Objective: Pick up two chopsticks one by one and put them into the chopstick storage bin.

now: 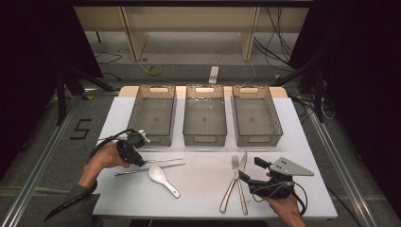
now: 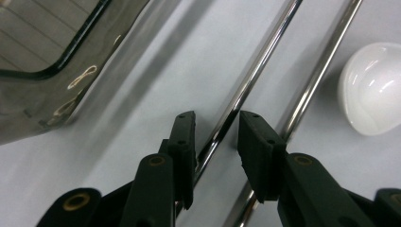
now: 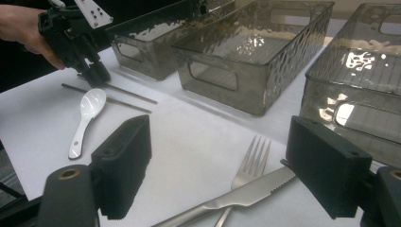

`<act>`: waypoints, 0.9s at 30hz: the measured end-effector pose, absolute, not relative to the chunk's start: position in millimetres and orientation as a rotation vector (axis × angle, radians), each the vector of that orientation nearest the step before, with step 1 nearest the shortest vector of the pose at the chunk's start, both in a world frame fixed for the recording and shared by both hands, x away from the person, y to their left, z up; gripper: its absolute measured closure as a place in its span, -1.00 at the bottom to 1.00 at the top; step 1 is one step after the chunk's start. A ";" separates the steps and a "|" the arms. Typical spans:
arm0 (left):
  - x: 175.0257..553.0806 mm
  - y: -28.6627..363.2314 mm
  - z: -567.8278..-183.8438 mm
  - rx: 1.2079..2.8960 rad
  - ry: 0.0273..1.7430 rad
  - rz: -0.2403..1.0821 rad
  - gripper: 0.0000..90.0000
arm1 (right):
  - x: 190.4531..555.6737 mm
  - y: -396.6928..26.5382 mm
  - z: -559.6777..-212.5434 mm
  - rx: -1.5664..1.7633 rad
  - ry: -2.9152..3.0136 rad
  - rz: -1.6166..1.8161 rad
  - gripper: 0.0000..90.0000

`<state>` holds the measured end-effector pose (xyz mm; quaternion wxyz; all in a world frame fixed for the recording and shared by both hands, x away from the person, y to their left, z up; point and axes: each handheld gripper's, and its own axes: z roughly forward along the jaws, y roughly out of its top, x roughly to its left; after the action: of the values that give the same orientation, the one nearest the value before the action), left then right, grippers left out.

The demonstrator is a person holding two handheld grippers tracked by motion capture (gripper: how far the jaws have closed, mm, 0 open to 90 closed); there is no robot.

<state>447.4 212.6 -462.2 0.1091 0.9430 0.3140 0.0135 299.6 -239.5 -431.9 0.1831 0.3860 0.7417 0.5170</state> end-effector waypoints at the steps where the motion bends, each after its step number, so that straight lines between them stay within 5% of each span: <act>1: 447.2 212.2 -462.5 2.768 0.931 0.045 0.48 | 299.6 -239.5 -431.9 1.089 2.092 1.458 -0.47; 27: 438.4 208.0 -461.5 2.854 0.788 0.077 0.87 | 300.0 -238.8 -432.0 1.083 2.110 1.450 -0.45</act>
<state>438.4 208.0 -461.5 0.0898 0.9597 0.2650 0.0259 300.0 -238.8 -432.0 0.1799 0.3832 0.7466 0.5133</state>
